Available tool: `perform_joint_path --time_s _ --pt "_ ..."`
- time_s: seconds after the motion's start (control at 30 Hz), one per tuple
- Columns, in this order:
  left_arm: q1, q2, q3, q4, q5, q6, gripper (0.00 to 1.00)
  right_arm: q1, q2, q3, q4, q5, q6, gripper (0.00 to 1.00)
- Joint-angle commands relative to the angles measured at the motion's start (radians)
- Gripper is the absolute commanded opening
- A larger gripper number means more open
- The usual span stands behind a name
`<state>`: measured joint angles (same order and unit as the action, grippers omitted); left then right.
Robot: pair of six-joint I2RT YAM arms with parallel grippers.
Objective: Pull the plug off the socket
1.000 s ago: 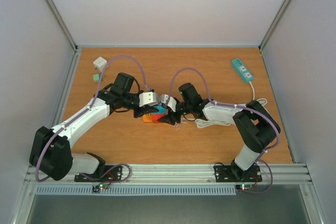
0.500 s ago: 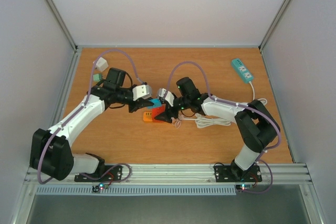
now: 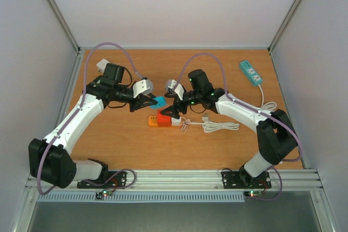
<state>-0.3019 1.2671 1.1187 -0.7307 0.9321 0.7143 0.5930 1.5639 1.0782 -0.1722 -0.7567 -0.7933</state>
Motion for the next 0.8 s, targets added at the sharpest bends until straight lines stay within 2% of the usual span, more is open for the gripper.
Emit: perform_joint_path --time_s 0.0,0.17,0.3,0.47,0.67,0.77 --pt "0.010 -0.099 0.039 0.042 0.064 -0.120 0.01 -0.017 -0.052 0.039 -0.053 0.003 0.051 0.99" --pt "0.010 -0.138 0.081 0.048 0.109 -0.198 0.01 -0.019 -0.035 0.119 -0.086 0.043 0.136 0.99" --pt "0.010 -0.164 0.078 0.086 0.152 -0.265 0.01 -0.019 -0.038 0.179 -0.082 -0.027 0.223 0.98" --pt "0.012 -0.203 0.061 0.146 0.193 -0.372 0.01 -0.017 -0.087 0.167 -0.017 -0.128 0.313 0.98" --pt "0.050 -0.227 0.002 0.313 0.274 -0.520 0.01 -0.010 -0.099 0.157 -0.023 -0.207 0.323 0.98" --pt "0.058 -0.229 -0.007 0.345 0.281 -0.569 0.01 -0.001 -0.105 0.141 -0.016 -0.210 0.327 0.98"
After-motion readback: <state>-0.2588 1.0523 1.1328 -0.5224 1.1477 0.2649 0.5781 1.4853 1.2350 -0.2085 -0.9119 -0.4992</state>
